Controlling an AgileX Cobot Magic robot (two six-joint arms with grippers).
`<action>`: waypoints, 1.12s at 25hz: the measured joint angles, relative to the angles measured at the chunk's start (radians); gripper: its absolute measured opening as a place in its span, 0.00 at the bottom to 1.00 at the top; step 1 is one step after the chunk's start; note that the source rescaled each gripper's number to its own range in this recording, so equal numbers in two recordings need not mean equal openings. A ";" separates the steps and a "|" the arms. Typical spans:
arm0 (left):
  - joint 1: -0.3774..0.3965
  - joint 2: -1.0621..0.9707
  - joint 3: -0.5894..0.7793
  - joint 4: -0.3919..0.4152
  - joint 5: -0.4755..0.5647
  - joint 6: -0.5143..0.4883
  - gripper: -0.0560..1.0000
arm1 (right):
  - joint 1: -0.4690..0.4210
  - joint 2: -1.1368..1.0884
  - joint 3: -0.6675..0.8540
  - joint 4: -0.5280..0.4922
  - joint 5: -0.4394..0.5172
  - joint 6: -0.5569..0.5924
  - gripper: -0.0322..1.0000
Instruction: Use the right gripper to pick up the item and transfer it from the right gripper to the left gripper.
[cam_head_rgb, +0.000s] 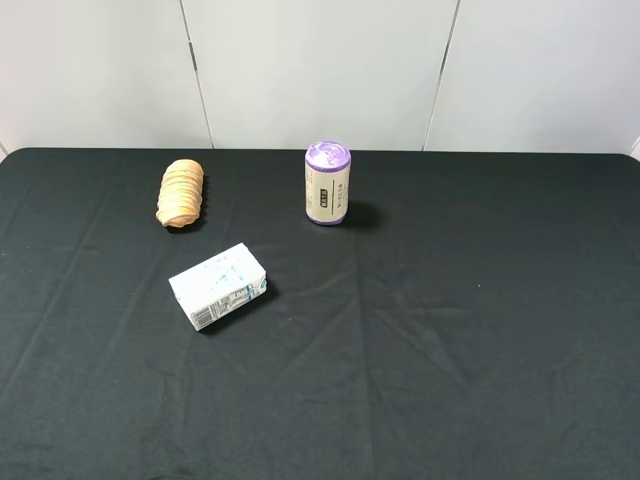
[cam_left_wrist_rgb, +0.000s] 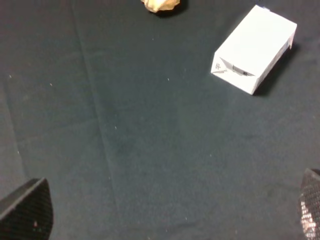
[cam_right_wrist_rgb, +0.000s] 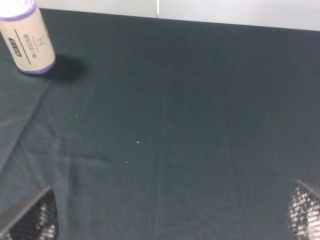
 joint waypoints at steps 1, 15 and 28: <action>0.000 0.000 0.009 0.007 -0.017 0.000 0.97 | 0.000 0.000 0.000 0.000 0.000 0.000 1.00; 0.000 0.000 0.029 0.018 -0.059 0.000 0.97 | 0.000 0.000 0.000 0.000 0.000 0.000 1.00; 0.236 0.000 0.029 0.020 -0.060 0.000 0.96 | 0.000 0.000 0.000 0.006 0.000 0.000 1.00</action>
